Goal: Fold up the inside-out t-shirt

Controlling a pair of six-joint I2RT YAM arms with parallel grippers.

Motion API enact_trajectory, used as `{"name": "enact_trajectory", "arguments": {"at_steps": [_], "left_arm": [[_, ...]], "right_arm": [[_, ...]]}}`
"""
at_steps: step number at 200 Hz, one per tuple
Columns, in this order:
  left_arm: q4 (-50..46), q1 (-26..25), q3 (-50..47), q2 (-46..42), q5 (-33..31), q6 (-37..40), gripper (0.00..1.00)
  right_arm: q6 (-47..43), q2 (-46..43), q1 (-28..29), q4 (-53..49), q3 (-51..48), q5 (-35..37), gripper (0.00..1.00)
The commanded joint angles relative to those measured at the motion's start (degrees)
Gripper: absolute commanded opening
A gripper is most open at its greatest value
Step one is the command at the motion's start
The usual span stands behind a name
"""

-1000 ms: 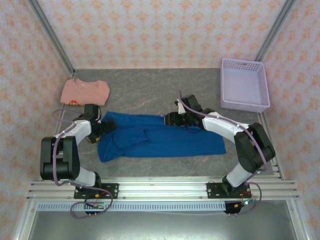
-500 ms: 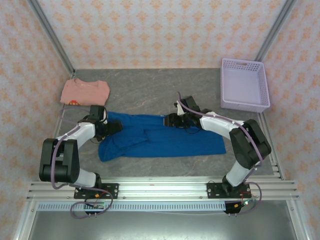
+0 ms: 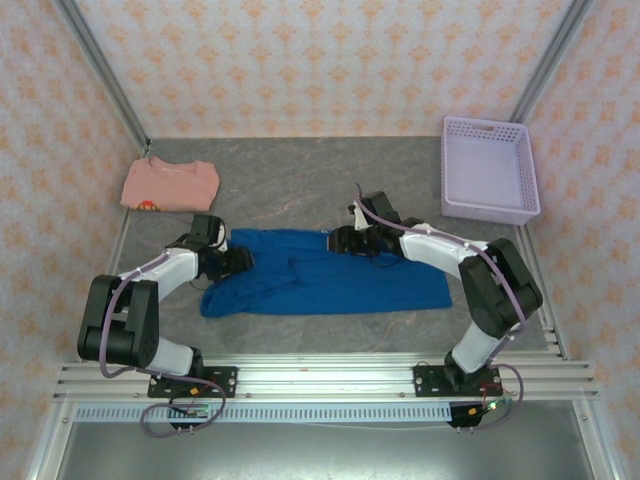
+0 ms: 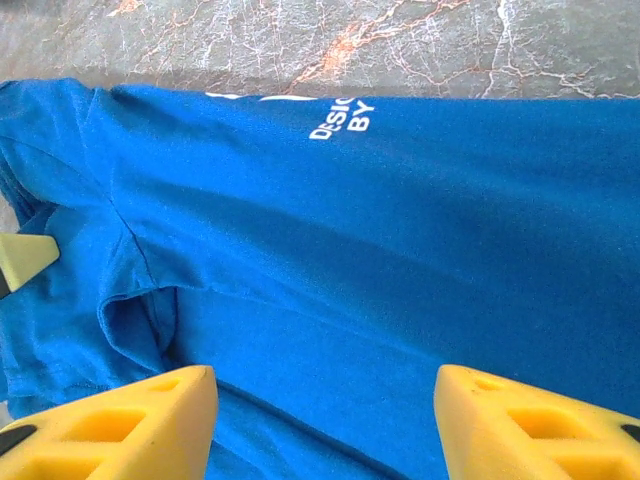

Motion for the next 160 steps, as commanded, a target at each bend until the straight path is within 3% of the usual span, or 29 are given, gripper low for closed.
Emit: {"name": "enact_trajectory", "arguments": {"at_steps": [1, 53, 78, 125, 160], "left_arm": [[2.18, -1.59, -0.88, 0.09, 2.74, 1.0, 0.49], [6.59, -2.87, -1.0, 1.5, 7.06, 0.58, 0.21], [6.61, -2.87, 0.08, 1.79, 7.55, -0.3, 0.0], [3.78, -2.5, 1.16, -3.65, 1.97, -5.68, 0.0], [-11.04, -0.56, 7.49, -7.89, -8.78, -6.03, 0.0]], "right_arm": [[0.54, 0.45, -0.08, 1.01, -0.32, -0.2, 0.6], [0.7, 0.36, -0.12, 0.83, -0.28, 0.23, 0.59], [-0.04, -0.58, -0.12, -0.74, 0.65, 1.29, 0.59], [-3.49, -3.8, -0.48, -6.72, 2.84, 6.12, 0.59], [-4.59, -6.57, -2.63, -8.91, 2.96, 8.29, 0.59]]}}
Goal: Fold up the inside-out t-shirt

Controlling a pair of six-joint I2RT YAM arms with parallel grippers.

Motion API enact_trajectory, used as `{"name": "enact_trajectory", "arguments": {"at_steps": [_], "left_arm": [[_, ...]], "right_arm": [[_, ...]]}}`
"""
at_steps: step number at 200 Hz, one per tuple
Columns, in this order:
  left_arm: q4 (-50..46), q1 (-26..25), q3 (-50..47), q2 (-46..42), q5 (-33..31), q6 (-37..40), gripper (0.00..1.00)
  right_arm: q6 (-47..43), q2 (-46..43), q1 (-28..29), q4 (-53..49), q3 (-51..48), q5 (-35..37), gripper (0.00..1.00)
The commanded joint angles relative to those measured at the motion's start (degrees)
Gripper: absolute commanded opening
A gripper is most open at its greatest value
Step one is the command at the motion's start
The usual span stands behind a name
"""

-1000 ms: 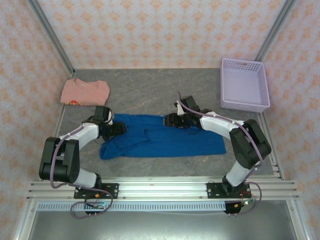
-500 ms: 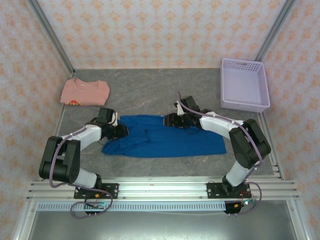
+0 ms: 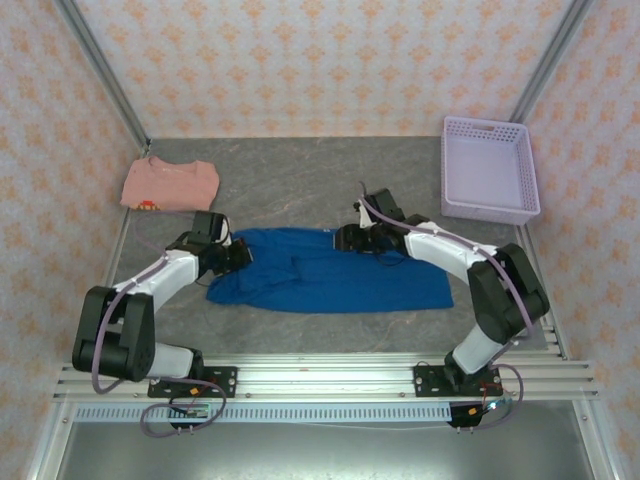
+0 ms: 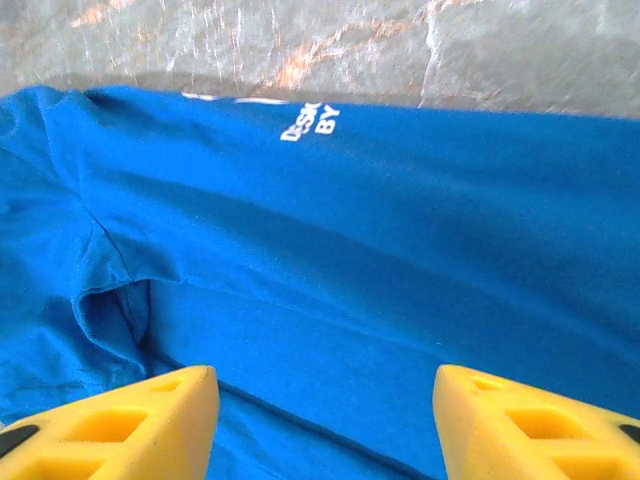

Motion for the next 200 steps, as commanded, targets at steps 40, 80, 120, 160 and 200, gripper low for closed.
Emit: {"name": "enact_trajectory", "arguments": {"at_steps": [40, 80, 120, 160, 200], "left_arm": [[-28.66, 3.96, 15.29, -4.1, -23.4, 2.62, 0.0], [-40.25, 5.3, 23.41, -4.69, -35.8, 7.11, 0.0], [-50.63, 5.22, 32.86, -1.45, -49.27, 12.44, 0.0], [-55.22, 1.79, 39.48, 2.95, -49.08, 13.92, 0.0], [-59.71, -6.43, 47.37, 11.49, -47.31, 10.7, 0.0]], "right_arm": [[-2.22, -5.61, -4.25, -3.67, 0.39, 4.39, 0.59], [-2.96, -7.67, -6.8, -4.87, -1.24, 6.03, 0.59], [-3.47, -7.6, -6.98, -6.7, -1.7, 9.1, 0.59], [-2.14, -3.39, -6.4, -4.95, -1.53, 3.66, 0.58], [-0.72, 0.06, -2.68, -2.94, -0.43, 2.03, 0.57]]}}
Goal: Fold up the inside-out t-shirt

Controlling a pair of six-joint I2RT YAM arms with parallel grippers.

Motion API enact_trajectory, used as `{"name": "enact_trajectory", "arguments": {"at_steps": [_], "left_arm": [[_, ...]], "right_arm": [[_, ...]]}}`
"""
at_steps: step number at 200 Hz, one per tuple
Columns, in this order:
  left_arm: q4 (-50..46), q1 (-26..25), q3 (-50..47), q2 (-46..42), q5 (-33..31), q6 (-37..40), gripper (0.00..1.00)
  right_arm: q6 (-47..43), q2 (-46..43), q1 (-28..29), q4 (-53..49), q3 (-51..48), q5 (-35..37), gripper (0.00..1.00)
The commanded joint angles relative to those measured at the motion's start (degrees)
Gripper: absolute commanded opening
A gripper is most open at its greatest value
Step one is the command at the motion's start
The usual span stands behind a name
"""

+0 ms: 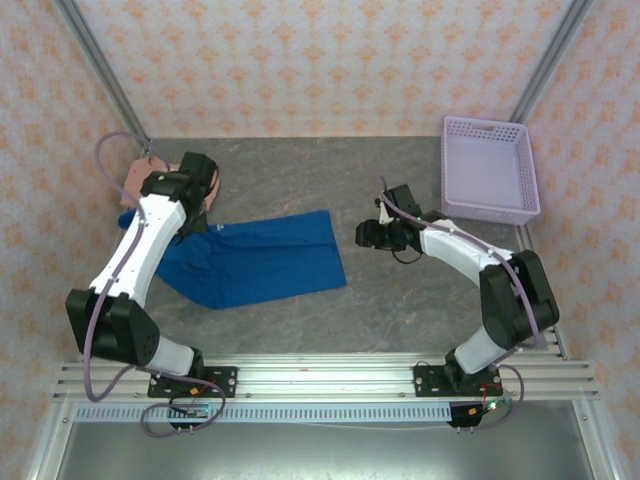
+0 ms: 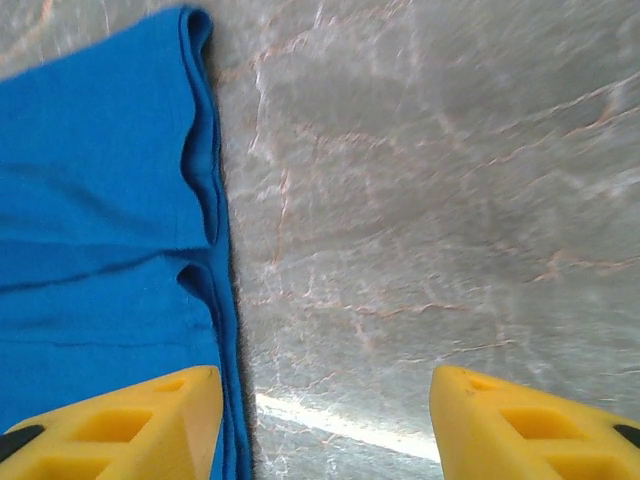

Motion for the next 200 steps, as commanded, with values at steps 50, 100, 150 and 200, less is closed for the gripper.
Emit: {"name": "enact_trajectory", "arguments": {"at_steps": [50, 100, 150, 200], "left_arm": [[-6.37, -12.48, 13.8, 12.97, 5.16, -6.25, 0.0], [-6.19, -18.36, 19.86, 20.99, 6.06, -8.11, 0.0], [-6.41, -20.47, 21.94, 26.92, 4.68, -8.2, 0.0], [-7.83, -22.88, 23.88, 30.76, 5.1, -7.54, 0.0]], "right_arm": [[6.02, 7.07, 4.31, 8.59, -1.1, -8.01, 0.55], [9.32, 8.74, 4.63, 13.16, -3.28, -9.97, 0.5], [8.64, 7.4, 4.68, 12.29, -3.71, -8.99, 0.5], [8.28, 5.54, 4.54, 10.79, -3.84, -6.75, 0.5]]}}
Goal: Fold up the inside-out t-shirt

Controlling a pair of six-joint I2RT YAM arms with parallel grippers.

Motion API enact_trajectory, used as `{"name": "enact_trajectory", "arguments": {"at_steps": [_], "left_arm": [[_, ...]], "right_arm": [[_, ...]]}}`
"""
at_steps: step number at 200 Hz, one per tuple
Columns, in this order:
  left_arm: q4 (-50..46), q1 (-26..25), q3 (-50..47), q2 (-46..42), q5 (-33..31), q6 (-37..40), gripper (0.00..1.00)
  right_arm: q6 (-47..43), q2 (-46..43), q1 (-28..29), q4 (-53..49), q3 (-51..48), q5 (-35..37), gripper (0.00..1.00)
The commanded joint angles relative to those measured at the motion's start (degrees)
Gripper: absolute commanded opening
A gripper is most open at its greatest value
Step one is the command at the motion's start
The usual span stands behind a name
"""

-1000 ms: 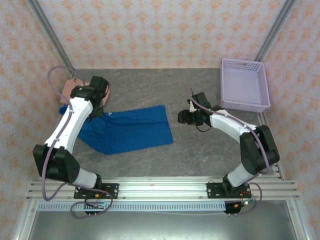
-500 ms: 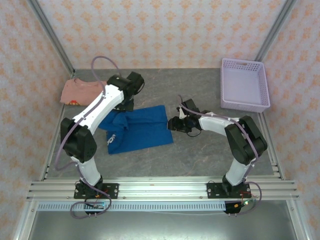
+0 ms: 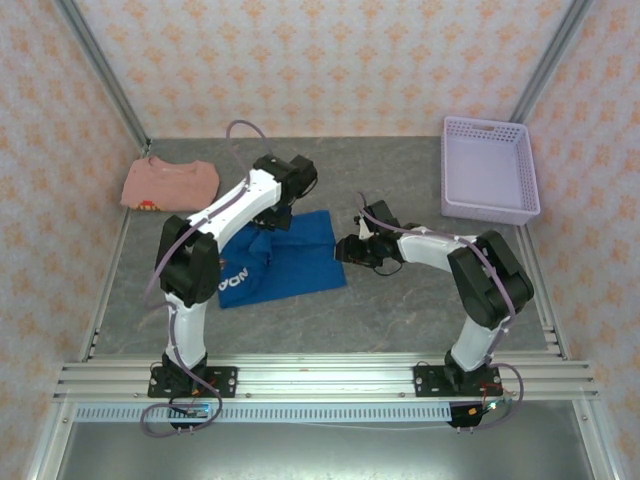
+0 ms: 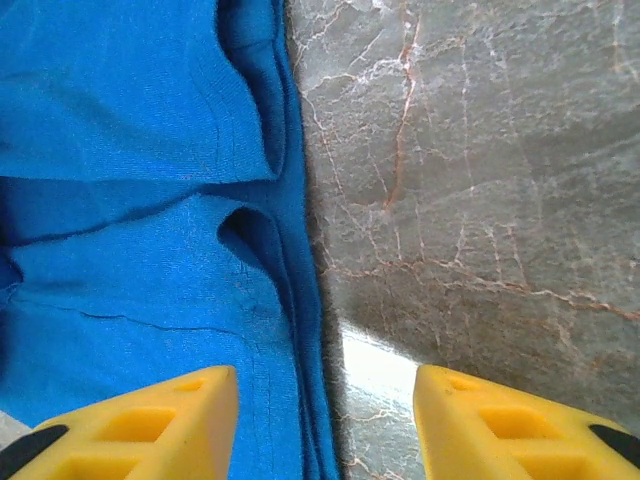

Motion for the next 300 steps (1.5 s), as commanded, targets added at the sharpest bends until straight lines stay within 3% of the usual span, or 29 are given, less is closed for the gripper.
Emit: {"name": "enact_trajectory", "arguments": {"at_steps": [1, 70, 87, 100, 127, 195, 242, 273, 300], "left_arm": [[-2.74, -1.56, 2.4, 1.1, -1.04, -0.5, 0.0], [-0.45, -5.05, 6.46, 8.08, 6.03, -0.85, 0.0], [2.68, -5.33, 7.44, 10.0, 9.94, -1.9, 0.12], [4.83, -5.8, 9.08, 11.44, 12.94, -2.66, 0.26], [9.12, -7.2, 12.46, 13.99, 19.65, -4.28, 0.39], [19.46, -8.92, 10.74, 13.03, 29.09, -7.95, 0.47], [27.17, -9.41, 5.84, 3.04, 33.93, -7.15, 0.49], [29.42, -7.0, -9.71, -12.83, 25.2, -5.34, 0.56], [34.55, 1.67, -27.77, -25.67, 25.09, -8.17, 0.65]], "right_arm": [[-0.03, -3.11, 0.06, -0.73, -0.52, 2.04, 0.5], [0.33, -6.42, -1.6, -4.02, -2.2, 7.18, 0.5], [0.87, -8.07, -1.96, -4.51, -3.7, 9.14, 0.5], [1.39, -9.96, -2.22, -5.45, -4.95, 11.52, 0.5], [3.21, -15.32, -2.99, -6.32, -8.99, 15.63, 0.51], [2.27, -22.31, -3.63, -10.29, -10.47, 21.12, 0.51], [3.17, -25.97, -4.68, -10.16, -11.59, 25.54, 0.54], [-0.02, -24.95, -3.5, -1.38, -10.08, 15.49, 0.6], [-2.23, -16.83, 0.75, 3.19, -2.93, 11.1, 0.64]]}}
